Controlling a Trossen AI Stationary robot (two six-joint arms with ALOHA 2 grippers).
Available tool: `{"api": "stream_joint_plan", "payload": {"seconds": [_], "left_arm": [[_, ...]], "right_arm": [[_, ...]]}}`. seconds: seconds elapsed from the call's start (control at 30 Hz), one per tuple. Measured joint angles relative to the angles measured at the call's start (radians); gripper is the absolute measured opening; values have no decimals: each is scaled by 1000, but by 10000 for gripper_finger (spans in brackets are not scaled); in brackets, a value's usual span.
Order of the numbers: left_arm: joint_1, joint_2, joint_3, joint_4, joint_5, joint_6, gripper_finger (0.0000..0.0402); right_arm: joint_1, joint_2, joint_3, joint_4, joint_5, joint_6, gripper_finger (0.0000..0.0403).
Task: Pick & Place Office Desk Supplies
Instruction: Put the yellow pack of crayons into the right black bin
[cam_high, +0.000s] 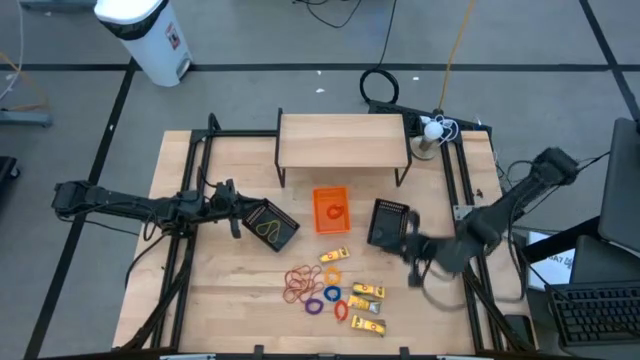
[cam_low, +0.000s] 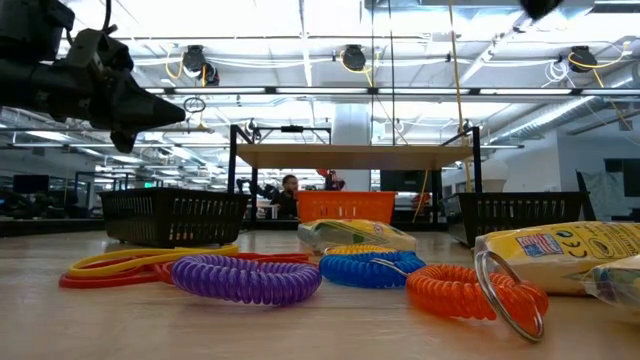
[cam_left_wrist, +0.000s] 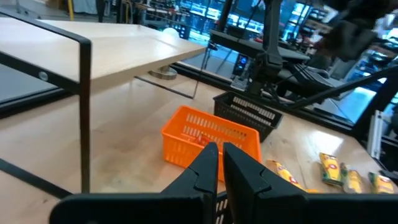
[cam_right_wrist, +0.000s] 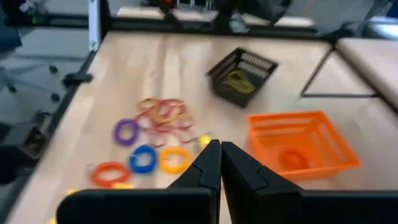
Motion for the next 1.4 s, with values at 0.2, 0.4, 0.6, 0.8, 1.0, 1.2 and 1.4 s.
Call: {"api": "stream_joint_plan", "payload": {"seconds": [0.2,0.4,0.6,0.8,1.0,1.2,1.4], "left_arm": [[0,0,0,-6,14,14,24],[0,0,0,23,-24,40,24],[0,0,0,12,-30,56,24],[0,0,0,6,-26,55,24],[0,0,0,-2,-22,40,24],[0,0,0,-1,-23,35,24],[0,0,0,-12,-23,31,24]], "right_arm": [[110,303,248,-127,-66,228,23],[127,476,359,-134,-185,470,104],[141,559,383,-121,-218,677,197],[166,636,384,-95,-270,809,234],[168,695,384,-97,-333,847,235],[169,739,384,-132,-376,896,235],[173,807,384,-124,-414,933,235]]}}
